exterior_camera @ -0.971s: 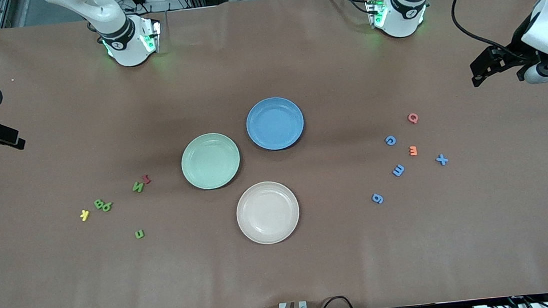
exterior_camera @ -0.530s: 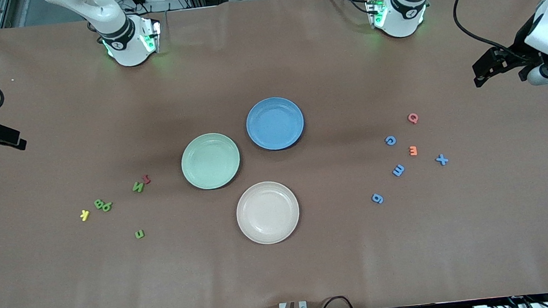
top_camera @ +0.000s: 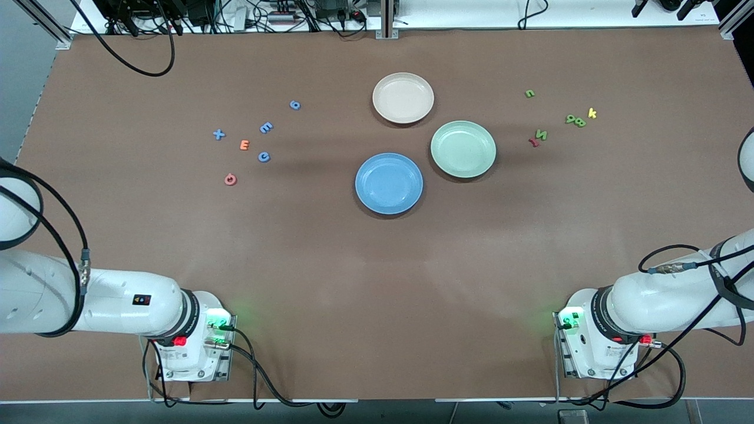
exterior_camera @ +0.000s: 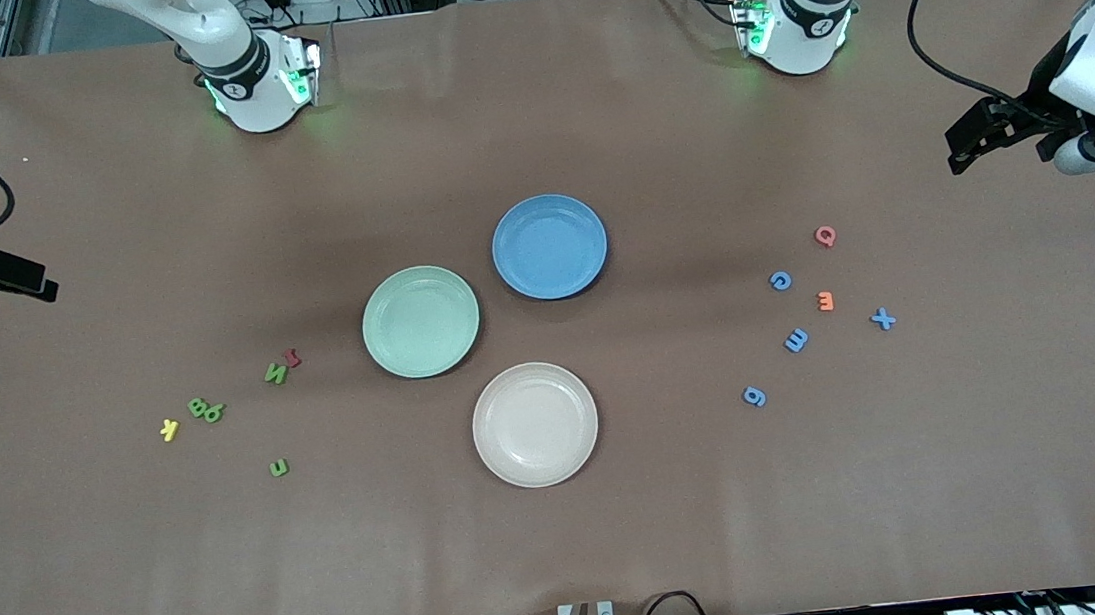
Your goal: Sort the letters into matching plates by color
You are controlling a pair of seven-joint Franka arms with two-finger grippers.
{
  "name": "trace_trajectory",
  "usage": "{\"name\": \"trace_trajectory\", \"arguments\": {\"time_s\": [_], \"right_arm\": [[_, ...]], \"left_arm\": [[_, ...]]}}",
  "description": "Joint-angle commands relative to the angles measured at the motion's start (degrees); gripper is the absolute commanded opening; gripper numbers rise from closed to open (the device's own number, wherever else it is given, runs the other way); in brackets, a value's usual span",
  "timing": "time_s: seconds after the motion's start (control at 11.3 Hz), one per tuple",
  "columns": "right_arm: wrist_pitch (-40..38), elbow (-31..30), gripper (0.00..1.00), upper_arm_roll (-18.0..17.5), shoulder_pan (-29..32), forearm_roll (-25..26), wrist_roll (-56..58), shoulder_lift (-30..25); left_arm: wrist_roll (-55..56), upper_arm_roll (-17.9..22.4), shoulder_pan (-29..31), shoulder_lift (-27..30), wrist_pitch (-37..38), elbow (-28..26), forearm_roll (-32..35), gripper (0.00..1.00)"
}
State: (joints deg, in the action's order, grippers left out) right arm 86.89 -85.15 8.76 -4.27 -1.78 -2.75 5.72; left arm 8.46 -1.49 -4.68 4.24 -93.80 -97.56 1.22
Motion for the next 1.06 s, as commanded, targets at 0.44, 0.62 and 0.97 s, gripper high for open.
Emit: {"name": "trace_trajectory", "arguments": {"time_s": [0.44, 0.62, 0.97], "right_arm": [[0.4, -0.4, 1.00, -0.1, 0.0, 0.8, -0.2, -0.1], [1.0, -0.5, 1.00, -0.1, 0.1, 0.5, -0.3, 0.7], [10.7, -7.8, 1.00, -0.4, -0.3, 0.3, -5.6, 0.7]], "left_arm": [[-2.5, -0.4, 3.2, 0.0, -7.2, -8.6, 1.2, 1.00], [-2.6, -0.4, 3.5, -0.3, -9.7, -11.0, 1.3, 1.00], [-2.6, -0.4, 3.5, -0.7, -15.3, -16.0, 1.4, 1.00]]}}
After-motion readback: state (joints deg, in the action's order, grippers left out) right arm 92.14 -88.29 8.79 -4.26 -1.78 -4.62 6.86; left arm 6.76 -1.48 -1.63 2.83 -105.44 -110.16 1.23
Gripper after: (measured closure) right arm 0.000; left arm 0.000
